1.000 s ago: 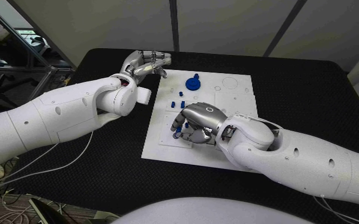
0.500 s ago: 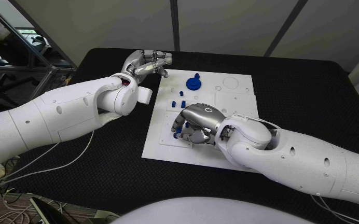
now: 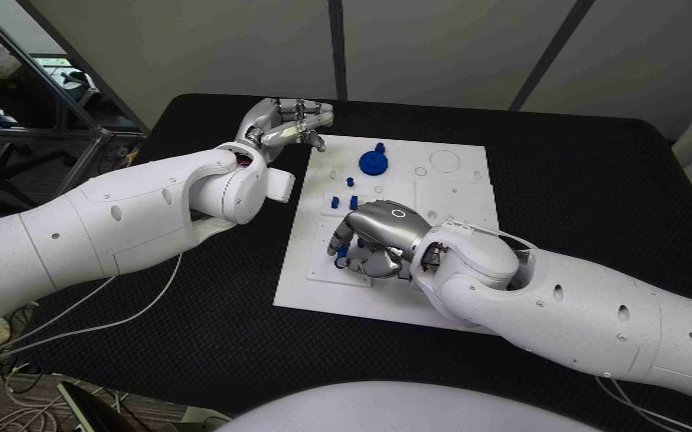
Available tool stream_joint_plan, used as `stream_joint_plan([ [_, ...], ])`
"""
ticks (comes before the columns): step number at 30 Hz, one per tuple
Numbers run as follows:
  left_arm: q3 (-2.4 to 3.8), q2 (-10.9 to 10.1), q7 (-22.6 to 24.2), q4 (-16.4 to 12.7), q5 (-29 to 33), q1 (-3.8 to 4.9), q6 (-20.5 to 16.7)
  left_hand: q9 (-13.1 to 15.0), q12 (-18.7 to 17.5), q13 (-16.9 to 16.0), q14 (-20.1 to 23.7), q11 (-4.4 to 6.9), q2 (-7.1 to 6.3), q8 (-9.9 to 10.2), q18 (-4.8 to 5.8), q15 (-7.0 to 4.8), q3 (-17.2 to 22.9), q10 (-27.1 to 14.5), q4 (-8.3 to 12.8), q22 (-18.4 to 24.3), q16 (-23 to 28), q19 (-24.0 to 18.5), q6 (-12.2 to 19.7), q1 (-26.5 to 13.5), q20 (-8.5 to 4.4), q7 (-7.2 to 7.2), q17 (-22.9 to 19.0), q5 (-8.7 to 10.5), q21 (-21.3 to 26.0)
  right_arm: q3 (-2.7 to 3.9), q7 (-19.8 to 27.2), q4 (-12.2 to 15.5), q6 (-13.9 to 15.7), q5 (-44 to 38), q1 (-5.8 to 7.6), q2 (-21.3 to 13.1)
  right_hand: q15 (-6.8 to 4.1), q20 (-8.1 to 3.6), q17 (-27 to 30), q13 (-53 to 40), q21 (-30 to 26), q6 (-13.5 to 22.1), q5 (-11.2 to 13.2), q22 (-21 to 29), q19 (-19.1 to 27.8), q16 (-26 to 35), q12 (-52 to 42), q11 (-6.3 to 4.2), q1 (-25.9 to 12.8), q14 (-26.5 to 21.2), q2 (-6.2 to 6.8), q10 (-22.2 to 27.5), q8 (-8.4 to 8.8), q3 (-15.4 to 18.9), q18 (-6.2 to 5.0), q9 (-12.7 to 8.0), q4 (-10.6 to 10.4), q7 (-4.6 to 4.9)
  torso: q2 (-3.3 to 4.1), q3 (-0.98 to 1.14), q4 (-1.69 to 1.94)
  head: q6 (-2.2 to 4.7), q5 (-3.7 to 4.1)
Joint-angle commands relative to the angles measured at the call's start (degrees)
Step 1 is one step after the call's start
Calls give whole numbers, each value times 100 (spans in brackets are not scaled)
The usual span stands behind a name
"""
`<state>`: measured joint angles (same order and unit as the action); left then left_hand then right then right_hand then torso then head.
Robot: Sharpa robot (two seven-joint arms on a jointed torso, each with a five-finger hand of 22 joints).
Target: Assemble the parts on the task board
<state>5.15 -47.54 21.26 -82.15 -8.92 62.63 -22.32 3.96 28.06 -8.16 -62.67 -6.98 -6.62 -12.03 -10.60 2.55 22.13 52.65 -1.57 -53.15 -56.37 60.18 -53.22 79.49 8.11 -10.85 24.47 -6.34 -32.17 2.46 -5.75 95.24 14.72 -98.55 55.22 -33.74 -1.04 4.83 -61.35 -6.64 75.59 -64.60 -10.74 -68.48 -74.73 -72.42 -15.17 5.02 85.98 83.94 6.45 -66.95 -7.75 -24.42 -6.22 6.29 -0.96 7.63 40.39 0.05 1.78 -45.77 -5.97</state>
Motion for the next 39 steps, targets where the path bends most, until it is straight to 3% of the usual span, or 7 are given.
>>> stream_joint_plan([
  [1,4,2,3,-15,7,10,39,-5,39,-9,36,-9,71,-43,13,2,-37,-52,8,14,31,35,27,20,5,-8,-10,4,22,-8,-14,-26,-207,-73,-2,11,17,35,41,0,-26,78,-48,44,62,0,67,-122,-18,160,-31,-78,68,22,99,-19,27,58,2,-2,0,1,0],
  [6,4,1,-13,-15,7,10,30,-5,39,-9,36,-9,71,-43,13,2,-37,-52,8,14,31,35,27,20,5,-8,-10,4,22,-10,12,-28,-341,-74,-2,9,120,114,125,107,-121,321,-212,169,181,44,341,0,-307,134,120,270,221,108,74,-78,-85,156,1,-3,5,-2,5],
  [9,4,-1,-19,-13,7,11,25,-5,39,-9,36,-9,71,-43,13,2,-37,-52,8,14,31,35,27,20,5,-8,-10,4,22,-12,20,-19,-304,-75,-2,4,181,179,87,198,-204,542,-227,275,267,6,519,72,-486,139,257,562,362,190,50,-131,-161,167,0,2,-4,-4,-1],
  [14,4,-3,-22,-8,7,11,22,-5,39,-9,36,-9,71,-43,13,2,-37,-52,8,14,31,35,27,20,5,-8,-10,4,22,-13,53,10,-113,-75,-2,-17,207,222,209,258,-332,711,-228,438,396,71,596,98,-526,92,325,797,415,262,6,-169,-159,136,0,5,-5,-4,9],
  [30,4,2,-28,11,7,10,19,-5,43,-10,37,-12,82,-46,13,4,-42,-58,1,17,30,37,30,17,6,-11,-11,4,26,-13,151,141,304,-75,-5,-98,251,274,542,266,-641,995,-196,806,667,263,469,143,-605,-53,349,1159,411,644,-73,-212,-180,66,3,4,0,5,40],
  [37,4,-9,-31,22,7,10,25,-5,43,-10,37,-12,82,-46,13,4,-42,-58,1,17,30,37,30,17,6,-11,-11,4,26,-10,256,376,821,16,-20,-366,275,300,724,265,-835,1125,-144,1035,819,363,338,169,-586,-129,305,1378,401,990,-119,-213,-223,59,-7,9,-12,30,73],
  [39,4,-20,-32,27,7,10,22,-5,43,-10,37,-12,82,-46,13,4,-42,-58,1,17,30,37,30,17,6,-11,-11,4,26,-7,281,536,1019,155,-19,-572,265,296,754,256,-863,1139,-157,1063,827,375,243,151,-568,-136,273,1342,399,1078,-123,-209,-243,87,-14,8,-21,63,132],
])
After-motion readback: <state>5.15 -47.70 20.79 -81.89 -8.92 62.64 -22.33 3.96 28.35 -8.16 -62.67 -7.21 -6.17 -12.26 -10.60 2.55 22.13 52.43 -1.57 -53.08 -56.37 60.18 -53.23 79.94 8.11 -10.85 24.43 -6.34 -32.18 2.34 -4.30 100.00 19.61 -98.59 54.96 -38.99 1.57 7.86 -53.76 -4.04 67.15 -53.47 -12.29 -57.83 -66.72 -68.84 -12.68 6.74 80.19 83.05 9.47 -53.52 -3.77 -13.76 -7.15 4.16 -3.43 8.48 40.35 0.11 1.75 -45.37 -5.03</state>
